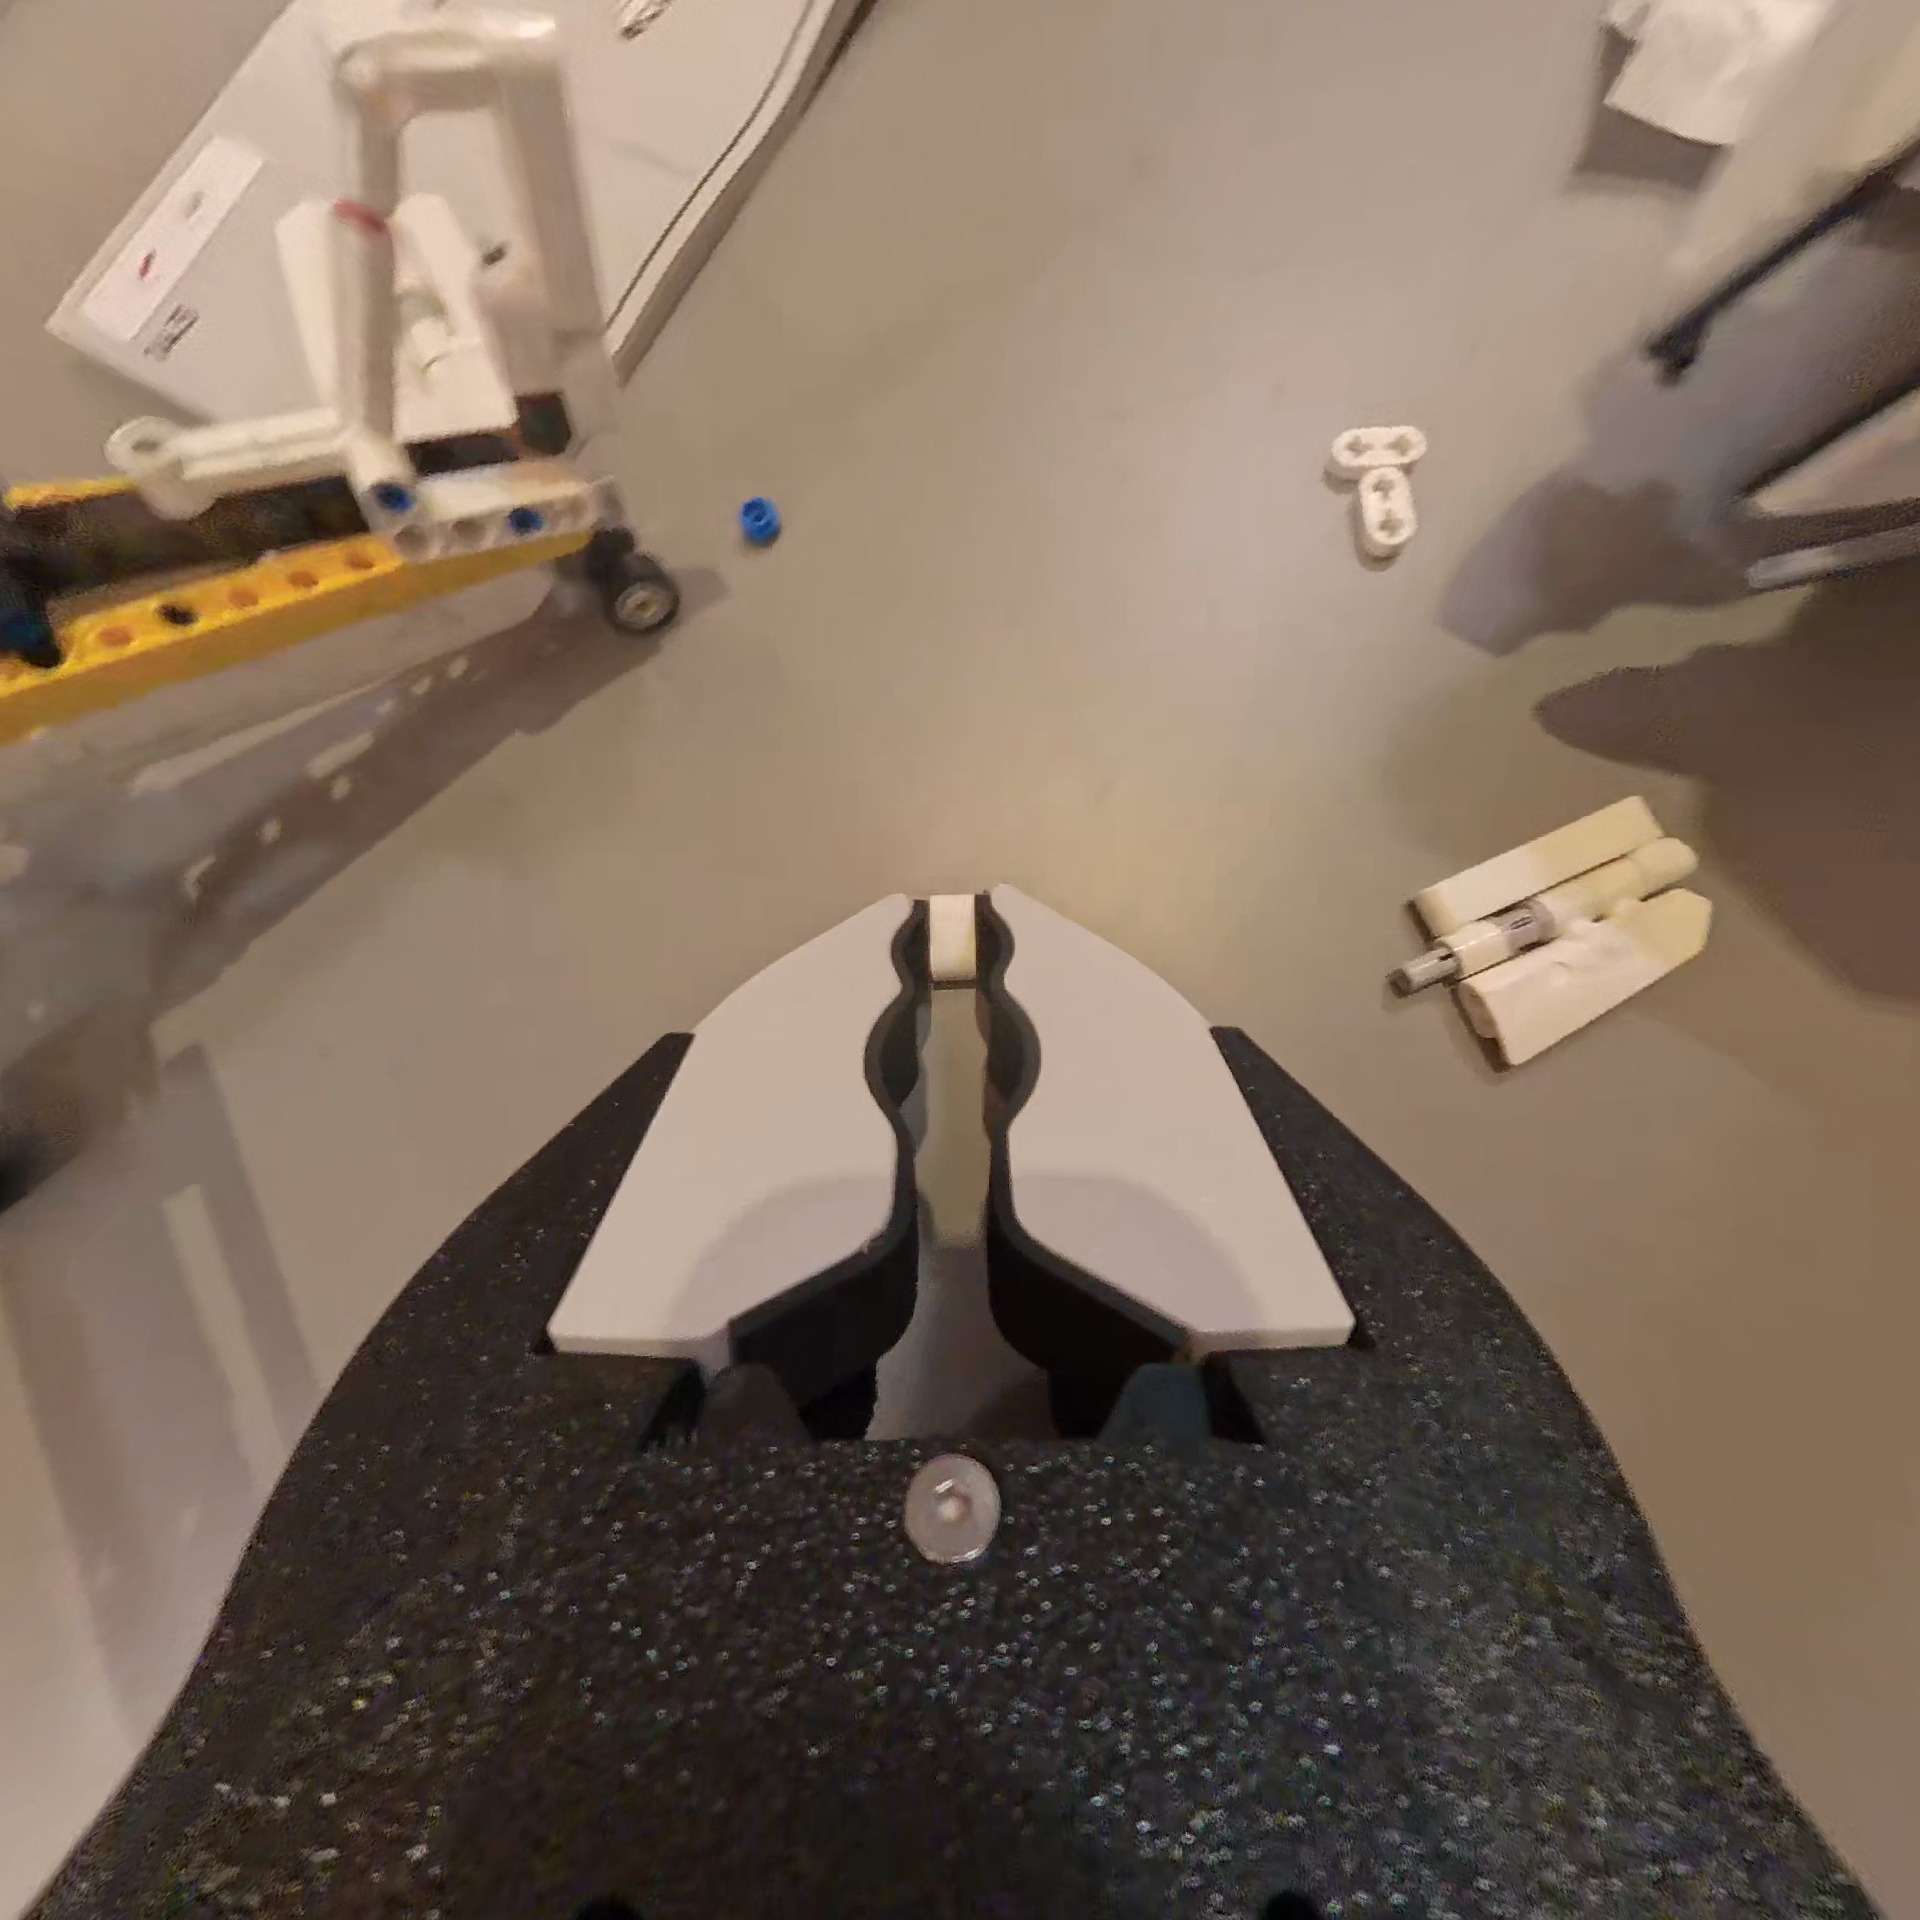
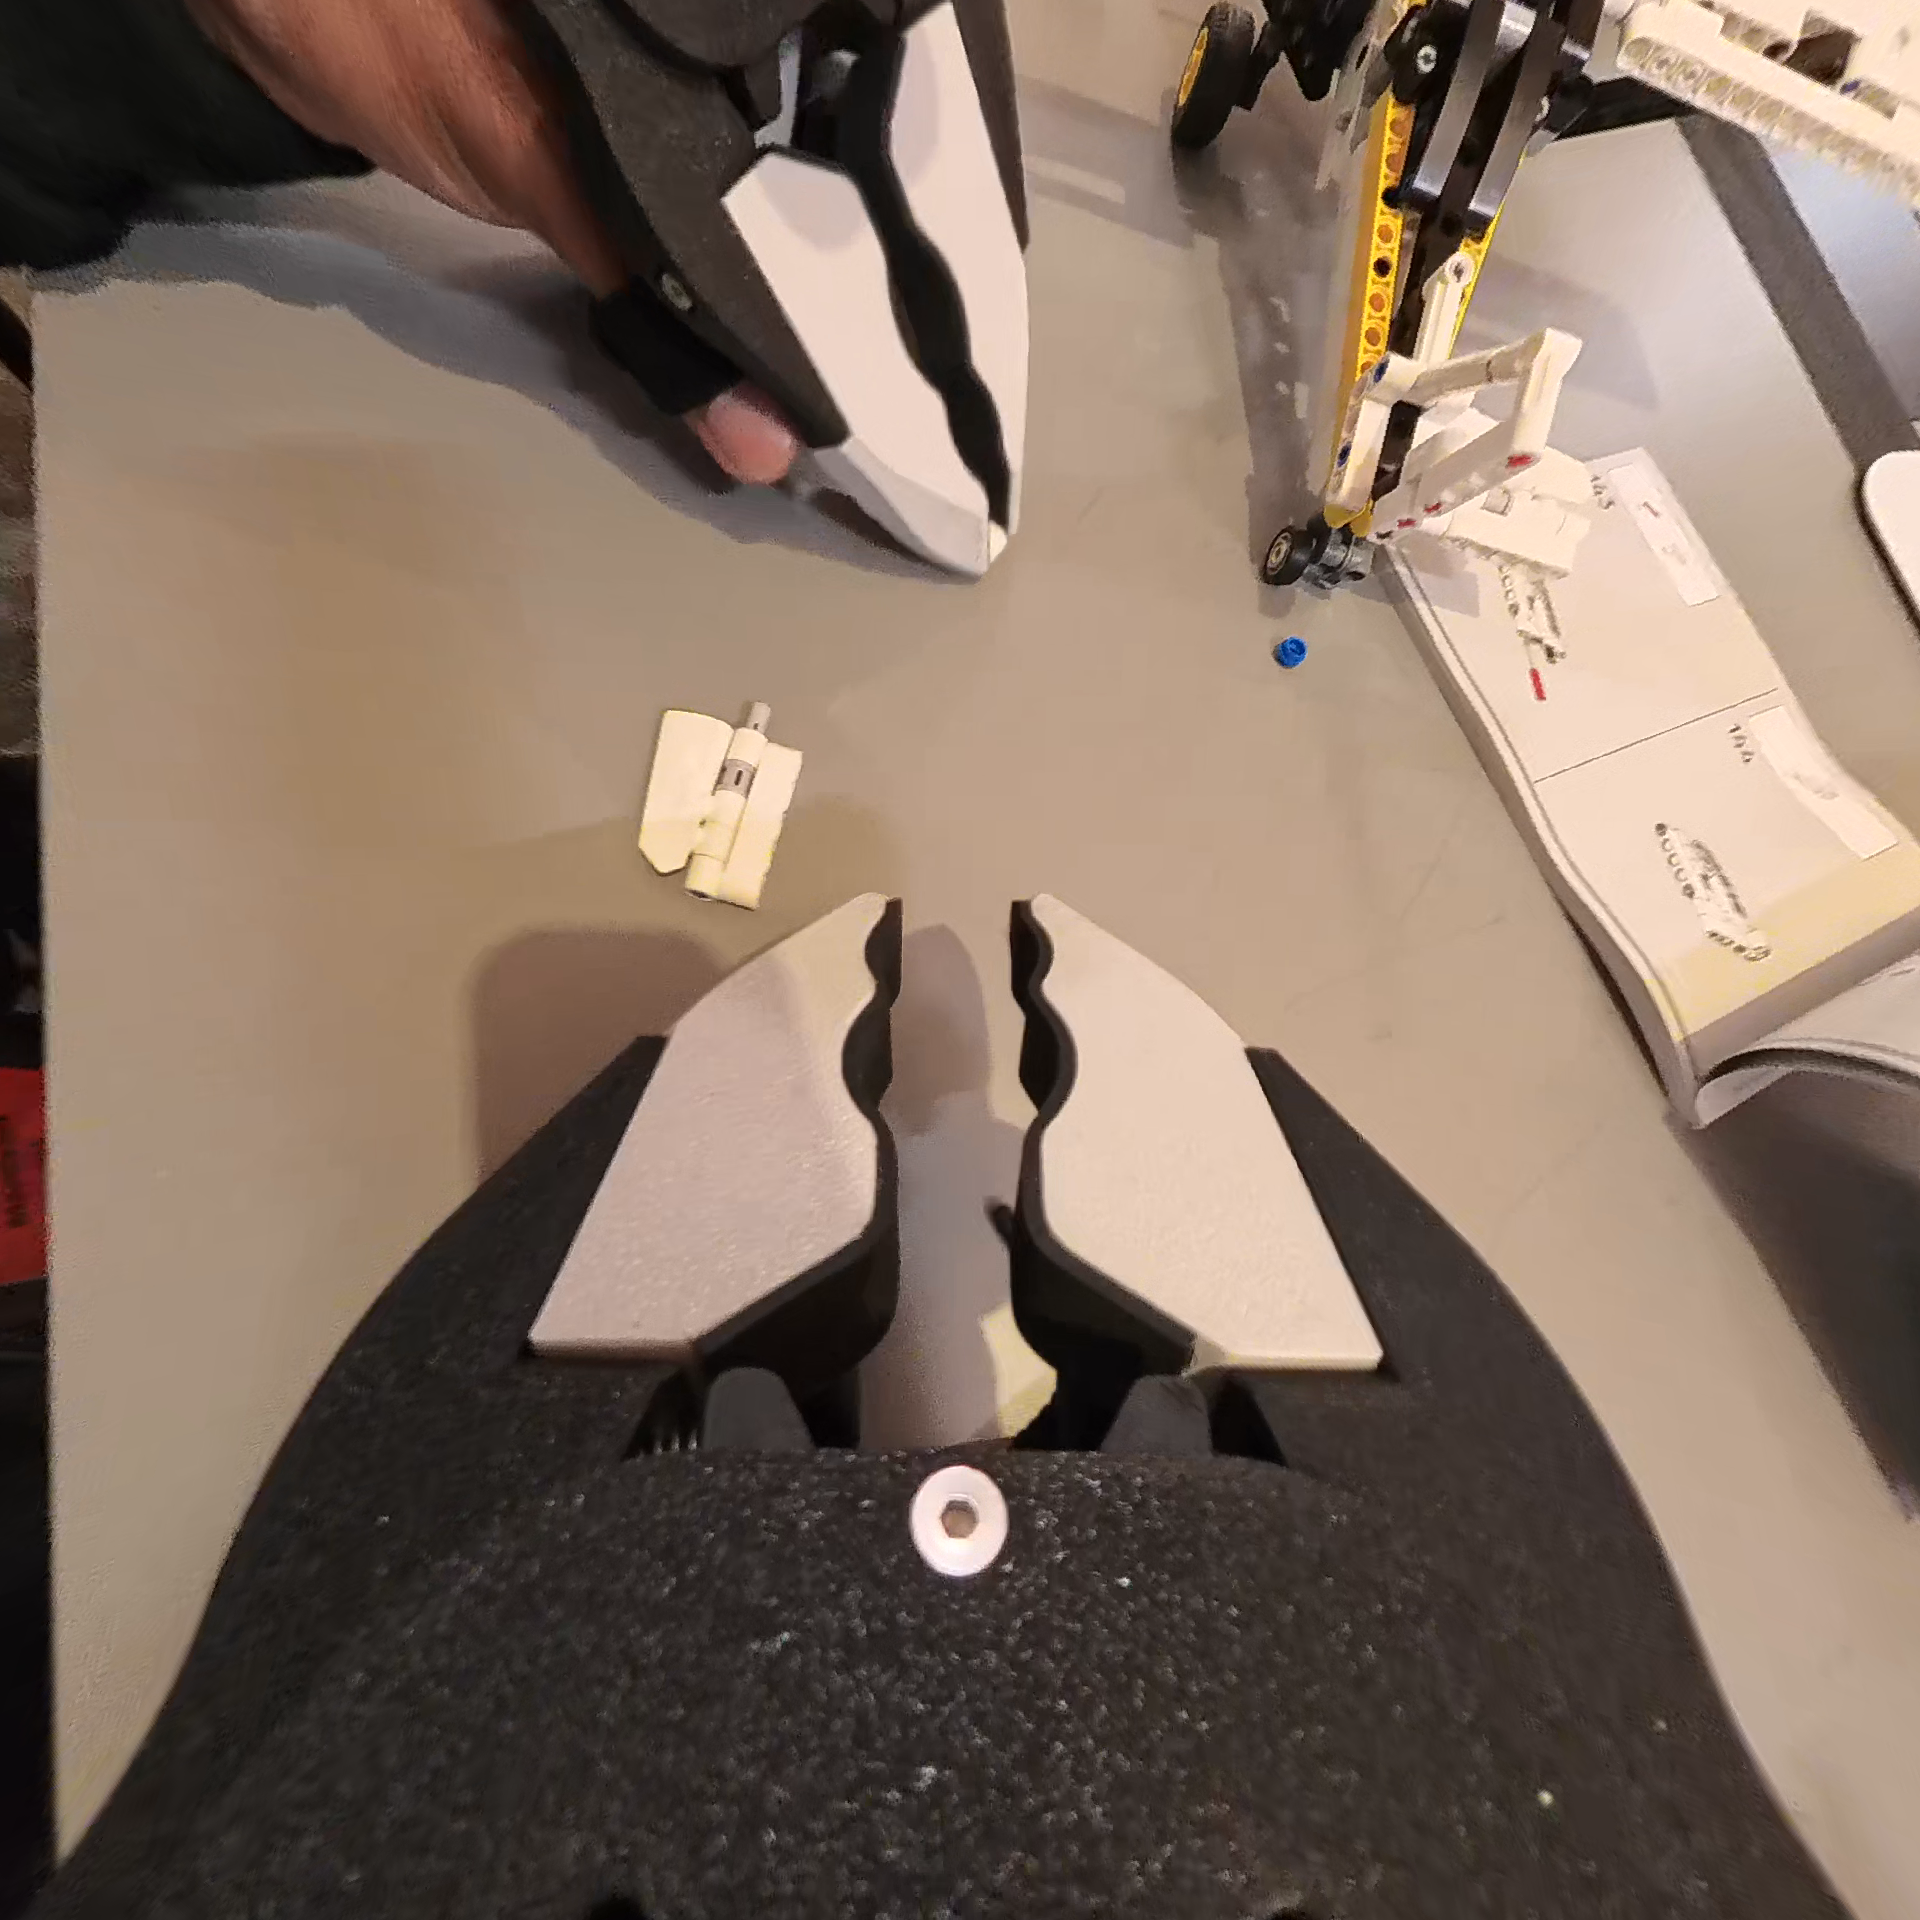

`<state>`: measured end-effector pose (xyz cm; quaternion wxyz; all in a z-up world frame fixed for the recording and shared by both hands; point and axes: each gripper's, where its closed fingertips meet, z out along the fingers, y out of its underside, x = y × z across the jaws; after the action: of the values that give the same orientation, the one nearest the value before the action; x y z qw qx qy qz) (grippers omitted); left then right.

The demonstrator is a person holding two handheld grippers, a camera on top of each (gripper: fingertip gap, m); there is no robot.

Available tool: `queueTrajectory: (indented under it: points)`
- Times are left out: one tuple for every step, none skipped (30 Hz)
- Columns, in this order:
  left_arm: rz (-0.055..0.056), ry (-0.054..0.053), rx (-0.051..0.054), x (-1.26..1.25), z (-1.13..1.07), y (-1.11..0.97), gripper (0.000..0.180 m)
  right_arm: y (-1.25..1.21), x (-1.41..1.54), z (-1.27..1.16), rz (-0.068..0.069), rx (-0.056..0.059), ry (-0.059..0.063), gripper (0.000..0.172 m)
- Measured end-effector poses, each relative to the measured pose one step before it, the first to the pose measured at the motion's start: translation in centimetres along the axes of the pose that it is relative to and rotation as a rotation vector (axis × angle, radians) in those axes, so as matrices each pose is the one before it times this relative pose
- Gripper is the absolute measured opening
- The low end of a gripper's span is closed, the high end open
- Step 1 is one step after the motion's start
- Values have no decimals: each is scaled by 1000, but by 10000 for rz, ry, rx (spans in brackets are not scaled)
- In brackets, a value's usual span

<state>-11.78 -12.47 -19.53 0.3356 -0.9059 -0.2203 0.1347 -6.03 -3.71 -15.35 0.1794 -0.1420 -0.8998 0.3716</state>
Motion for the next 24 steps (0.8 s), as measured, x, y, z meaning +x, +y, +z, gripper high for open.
queueTrajectory:
  points:
    - [212, 187, 115, 430, 167, -368, 9, -136, 329, 59, -197, -4, 37, 20]
    - [137, 194, 100, 377, 173, -392, 9, -163, 325, 65, -187, 23, 23, 20]
    - [22, 244, 114, 345, 188, -435, 9, -191, 323, 101, -172, 51, 16, 20]
    - [-129, 328, 191, 347, 163, -564, 9, -197, 331, 133, -156, 85, 31, 20]
    - [-274, 405, 293, 366, 127, -722, 9, -227, 296, 162, -167, 129, 37, 20]
    - [-361, 477, 302, 408, 121, -737, 9, -244, 237, 185, -218, 185, 52, 21]
    - [-380, 524, 283, 472, 118, -704, 9, -248, 297, 174, -281, 240, 157, 21]
    - [-404, 520, 272, 483, 135, -668, 9, -234, 440, 105, -347, 262, 336, 22]
    - [-410, 547, 220, 535, 167, -573, 9, -178, 486, 25, -428, 242, 435, 22]
    - [-399, 588, 187, 586, 199, -465, 9, -104, 401, -42, -499, 207, 428, 22]
    - [-426, 526, 149, 448, 221, -369, 9, -60, 295, -94, -516, 177, 385, 23]
    - [-409, 466, 149, 310, 206, -338, 9, -40, 152, -125, -492, 156, 295, 23]
    - [-319, 459, 133, 322, 200, -317, 9, -11, -25, -138, -462, 130, 183, 22]
    - [-163, 469, 115, 393, 178, -306, 9, 29, -138, -110, -440, 87, 116, 22]
    - [11, 347, 97, 340, 154, -305, 9, 97, -182, -94, -421, 39, 102, 23]
    - [195, 158, 26, 208, 143, -228, 9, 122, -165, -81, -390, 4, 113, 22]
    - [348, -3, -78, 93, 137, -123, 9, 125, -136, -71, -339, -9, 119, 22]
    - [486, -5, -94, 208, 168, -116, 9, 166, -133, -54, -282, -30, 102, 22]
    - [491, 64, -88, 379, 175, -161, 9, 168, -78, -37, -243, -42, 117, 22]
    - [399, 75, -133, 363, 203, -143, 9, 150, 20, -44, -225, -23, 163, 23]
    - [327, 24, -192, 207, 231, -101, 9, 80, 48, -77, -204, 18, 155, 23]
    - [247, -15, -220, 57, 237, -82, 9, -41, 17, -114, -188, 80, 115, 23]
    - [136, -4, -210, -24, 239, -117, 9, -105, 75, -148, -177, 113, 132, 23]
    - [31, 31, -168, -66, 239, -170, 9, -66, 61, -134, -161, 88, 113, 23]
